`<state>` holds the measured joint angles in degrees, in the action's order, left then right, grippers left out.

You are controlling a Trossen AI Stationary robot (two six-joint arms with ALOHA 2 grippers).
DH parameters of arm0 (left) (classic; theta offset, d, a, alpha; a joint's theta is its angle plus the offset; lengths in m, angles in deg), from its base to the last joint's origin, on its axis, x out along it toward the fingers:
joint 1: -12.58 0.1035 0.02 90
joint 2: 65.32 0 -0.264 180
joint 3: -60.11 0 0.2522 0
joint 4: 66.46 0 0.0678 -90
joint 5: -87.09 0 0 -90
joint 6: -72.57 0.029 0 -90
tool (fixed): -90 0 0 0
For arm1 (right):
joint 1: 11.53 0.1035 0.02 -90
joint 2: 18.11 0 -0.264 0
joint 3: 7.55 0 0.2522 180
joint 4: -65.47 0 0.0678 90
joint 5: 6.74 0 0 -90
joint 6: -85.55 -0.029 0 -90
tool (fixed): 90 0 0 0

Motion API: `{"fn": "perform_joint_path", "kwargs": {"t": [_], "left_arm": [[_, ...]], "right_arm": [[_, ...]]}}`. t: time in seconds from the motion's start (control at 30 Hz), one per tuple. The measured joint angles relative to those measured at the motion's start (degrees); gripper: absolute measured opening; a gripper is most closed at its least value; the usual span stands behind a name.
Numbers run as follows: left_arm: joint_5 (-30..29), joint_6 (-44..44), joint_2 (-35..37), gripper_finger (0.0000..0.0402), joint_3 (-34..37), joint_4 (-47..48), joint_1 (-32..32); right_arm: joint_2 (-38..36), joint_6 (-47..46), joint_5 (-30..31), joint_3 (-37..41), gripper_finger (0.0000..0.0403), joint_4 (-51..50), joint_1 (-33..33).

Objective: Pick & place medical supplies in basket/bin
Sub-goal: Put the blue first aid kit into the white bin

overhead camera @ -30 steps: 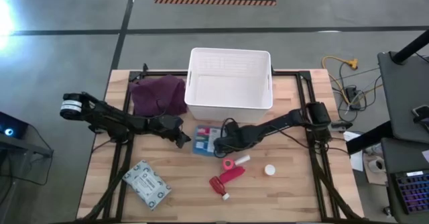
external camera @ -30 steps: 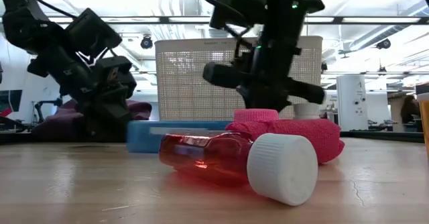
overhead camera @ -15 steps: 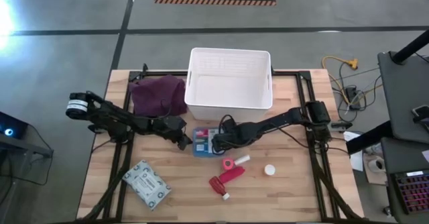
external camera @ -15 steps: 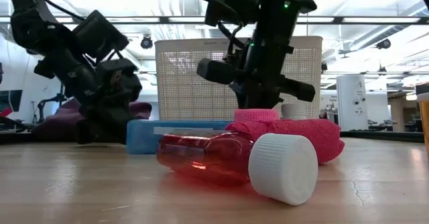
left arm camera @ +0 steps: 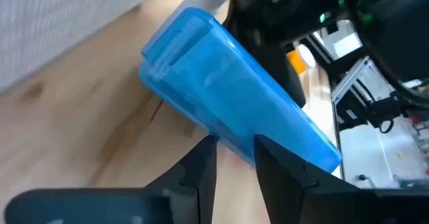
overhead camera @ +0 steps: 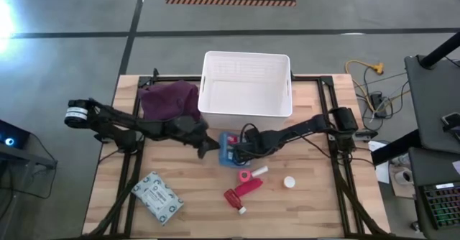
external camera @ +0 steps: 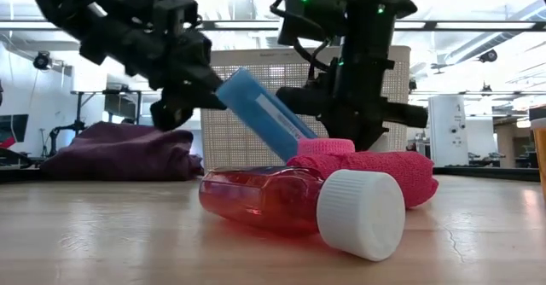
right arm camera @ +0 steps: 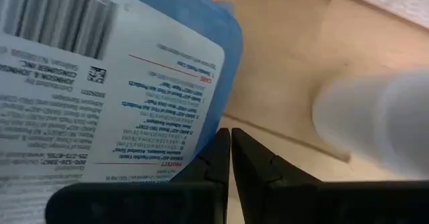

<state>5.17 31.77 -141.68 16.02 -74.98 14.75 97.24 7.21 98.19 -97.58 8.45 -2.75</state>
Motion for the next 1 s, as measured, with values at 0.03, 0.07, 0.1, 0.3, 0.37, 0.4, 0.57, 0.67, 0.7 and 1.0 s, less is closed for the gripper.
{"fn": "perform_joint_path", "kwargs": {"t": [0.03, 0.07, 0.1, 0.3, 0.37, 0.4, 0.57, 0.67, 0.7, 1.0], "left_arm": [[-0.02, 0.70, 0.00, 0.0083, -0.78, 1.05, 0.00], [-0.08, 1.23, 0.00, 0.0083, -1.50, 1.87, 0.00], [-0.18, 1.88, 0.00, 0.0083, -2.10, 2.33, 0.01], [-0.19, 1.76, 0.00, 0.0083, -3.41, 1.15, 0.12], [0.82, -0.48, -0.01, 0.0083, -4.37, -1.18, 0.28], [1.60, -1.05, -0.04, 0.0083, -4.54, -1.55, 0.26], [2.48, -1.30, -0.14, 0.0111, -4.88, -1.28, 0.17], [2.30, -2.22, -0.15, 0.0149, -3.58, -0.17, 0.11], [2.37, -3.26, -0.11, 0.0161, -3.01, 0.13, 0.10], [4.10, -5.78, 0.36, 0.0228, -2.84, 4.19, 0.13]], "right_arm": [[0.00, -0.31, 0.01, 0.02, 0.0013, 0.08, 0.06], [-0.04, -0.45, -0.01, 0.02, 0.0013, 0.02, 0.10], [-0.09, -0.32, -0.01, 0.02, 0.0013, -0.34, 0.12], [-0.15, 0.49, 0.02, -0.02, 0.0013, 0.91, 0.24], [-0.09, 0.84, 0.99, -0.34, 0.0013, 3.56, 0.39], [0.15, 1.43, 1.35, -0.28, 0.0013, 4.01, 0.39], [0.42, 3.53, 2.19, -0.09, 0.0013, 5.71, 0.01], [0.42, 3.23, 2.99, 0.22, 0.0013, 5.38, 0.07], [0.42, 3.23, 3.15, 0.24, 0.0013, 5.36, 0.08], [0.35, 4.12, 4.33, -1.44, 0.0013, 4.02, 0.12]]}}
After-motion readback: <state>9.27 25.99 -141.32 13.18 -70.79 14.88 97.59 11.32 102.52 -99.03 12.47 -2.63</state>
